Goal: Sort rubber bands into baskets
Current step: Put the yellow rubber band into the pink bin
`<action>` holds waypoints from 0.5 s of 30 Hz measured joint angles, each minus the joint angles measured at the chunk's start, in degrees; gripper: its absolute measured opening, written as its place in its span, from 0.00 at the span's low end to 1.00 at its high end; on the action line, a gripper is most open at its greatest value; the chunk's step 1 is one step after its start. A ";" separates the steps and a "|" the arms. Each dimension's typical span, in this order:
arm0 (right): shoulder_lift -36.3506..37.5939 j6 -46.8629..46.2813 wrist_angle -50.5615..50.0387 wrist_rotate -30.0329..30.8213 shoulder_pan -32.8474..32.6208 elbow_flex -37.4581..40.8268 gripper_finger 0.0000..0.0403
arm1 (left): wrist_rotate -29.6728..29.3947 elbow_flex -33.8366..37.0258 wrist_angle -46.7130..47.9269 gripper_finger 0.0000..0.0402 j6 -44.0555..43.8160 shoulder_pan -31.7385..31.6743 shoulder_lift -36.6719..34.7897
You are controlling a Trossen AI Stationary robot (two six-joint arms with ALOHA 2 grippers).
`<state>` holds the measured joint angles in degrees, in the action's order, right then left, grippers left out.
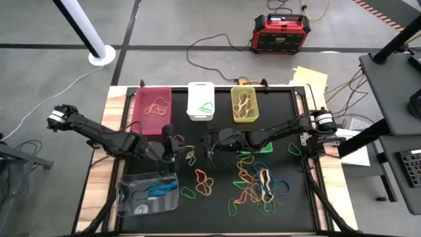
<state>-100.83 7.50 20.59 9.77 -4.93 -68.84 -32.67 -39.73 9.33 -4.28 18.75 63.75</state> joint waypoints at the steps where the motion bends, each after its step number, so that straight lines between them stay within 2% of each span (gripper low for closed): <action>1: 0.82 -0.01 -1.17 1.32 0.02 0.00 0.44 | -0.36 -1.04 2.99 0.00 -0.37 -0.62 0.00; 5: 4.05 -2.67 -6.49 7.47 -0.02 -0.02 0.51 | -3.84 -5.26 17.19 0.00 -1.57 -4.44 -0.02; 8: 6.13 -6.23 -11.46 11.35 -0.04 0.11 0.53 | -6.50 -7.78 27.89 0.00 -3.07 -9.53 -0.09; 15: 7.65 -11.32 -17.33 11.88 -0.07 0.53 0.55 | -6.98 -11.20 46.22 0.00 -10.97 -29.60 0.09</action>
<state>-93.18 -3.82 3.25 21.65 -4.99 -68.30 -39.65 -50.93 55.55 -15.26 -10.85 63.83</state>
